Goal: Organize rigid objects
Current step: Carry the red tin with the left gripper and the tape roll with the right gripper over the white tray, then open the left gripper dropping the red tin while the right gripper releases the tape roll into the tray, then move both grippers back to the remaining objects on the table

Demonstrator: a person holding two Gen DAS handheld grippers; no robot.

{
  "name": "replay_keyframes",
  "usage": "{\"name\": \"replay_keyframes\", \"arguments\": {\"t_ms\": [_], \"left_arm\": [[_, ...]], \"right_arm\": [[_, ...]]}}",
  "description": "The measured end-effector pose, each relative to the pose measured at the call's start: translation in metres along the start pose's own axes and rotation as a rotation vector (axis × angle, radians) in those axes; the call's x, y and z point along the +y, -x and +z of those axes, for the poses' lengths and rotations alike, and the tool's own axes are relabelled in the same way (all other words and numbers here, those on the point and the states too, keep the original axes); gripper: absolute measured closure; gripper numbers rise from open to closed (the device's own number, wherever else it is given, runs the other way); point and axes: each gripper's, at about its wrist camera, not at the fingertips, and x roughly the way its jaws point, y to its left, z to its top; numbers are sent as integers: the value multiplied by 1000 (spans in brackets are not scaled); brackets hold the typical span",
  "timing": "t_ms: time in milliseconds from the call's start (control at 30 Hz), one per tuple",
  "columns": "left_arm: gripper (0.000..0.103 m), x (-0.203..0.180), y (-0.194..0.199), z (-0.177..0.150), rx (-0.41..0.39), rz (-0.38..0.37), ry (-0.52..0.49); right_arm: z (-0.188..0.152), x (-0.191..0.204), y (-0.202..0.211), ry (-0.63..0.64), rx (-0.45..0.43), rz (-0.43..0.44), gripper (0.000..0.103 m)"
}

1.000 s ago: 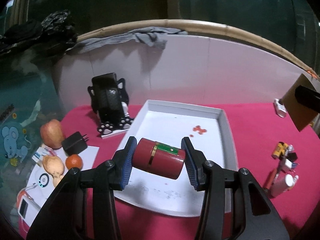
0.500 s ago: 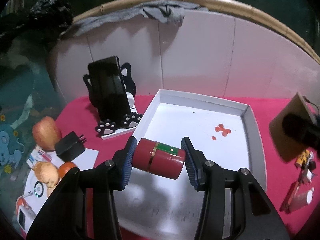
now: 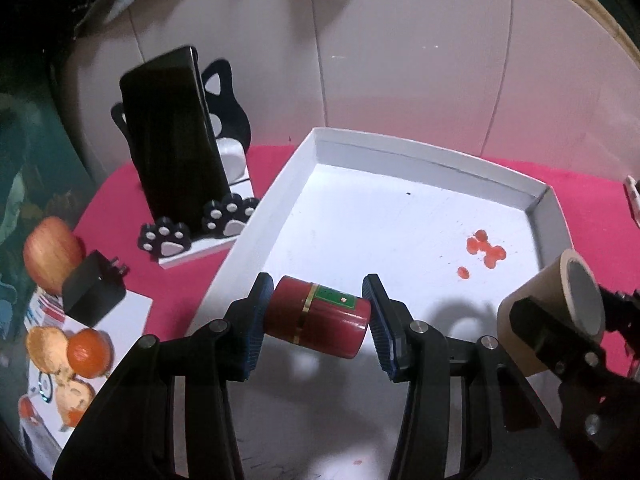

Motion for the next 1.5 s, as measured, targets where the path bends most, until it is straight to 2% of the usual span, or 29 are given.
{"name": "replay_keyframes", "arguments": {"t_ms": [133, 167, 200, 233, 267, 333, 367, 400, 533, 767, 967, 1100, 1267, 1433, 1500], "left_arm": [[55, 0, -5, 0, 4, 7, 7], [45, 0, -5, 0, -2, 4, 10], [24, 2, -3, 0, -9, 6, 16], [16, 4, -2, 0, -18, 14, 27], [10, 8, 0, 1, -33, 22, 46], [7, 16, 5, 1, -46, 38, 83], [0, 19, 7, 0, -46, 48, 97], [0, 21, 8, 0, -53, 51, 105], [0, 27, 26, -6, -106, 67, 133], [0, 25, 64, -21, -178, 42, 143], [0, 11, 99, -29, -223, -51, 155], [0, -4, 126, -34, -271, -100, 137], [0, -31, 148, -45, -305, -179, 89], [0, -67, 152, -59, -271, -317, -5], [0, -87, 151, -67, -253, -346, -56]], "right_arm": [[-1, -5, -5, -20, 4, 7, 53], [-1, -5, -5, -26, -6, 11, 53], [-1, -5, -2, -28, -20, 9, 51], [1, -3, 0, -28, -35, 1, 46], [1, -3, 3, -27, -52, -6, 42], [3, -4, 10, -28, -89, -20, 8], [3, -4, 13, -30, -100, -31, 3], [3, -4, 17, -28, -115, -44, 0], [-1, 1, 35, -15, -158, -41, 0], [-11, 3, 75, -9, -230, -49, 0], [-18, -16, 123, -73, -316, -35, 0], [-28, -38, 167, -109, -411, -41, 0], [-42, -64, 206, -132, -492, -130, 0], [-63, -97, 232, -179, -531, -233, 0], [-74, -114, 238, -211, -525, -260, 0]]}}
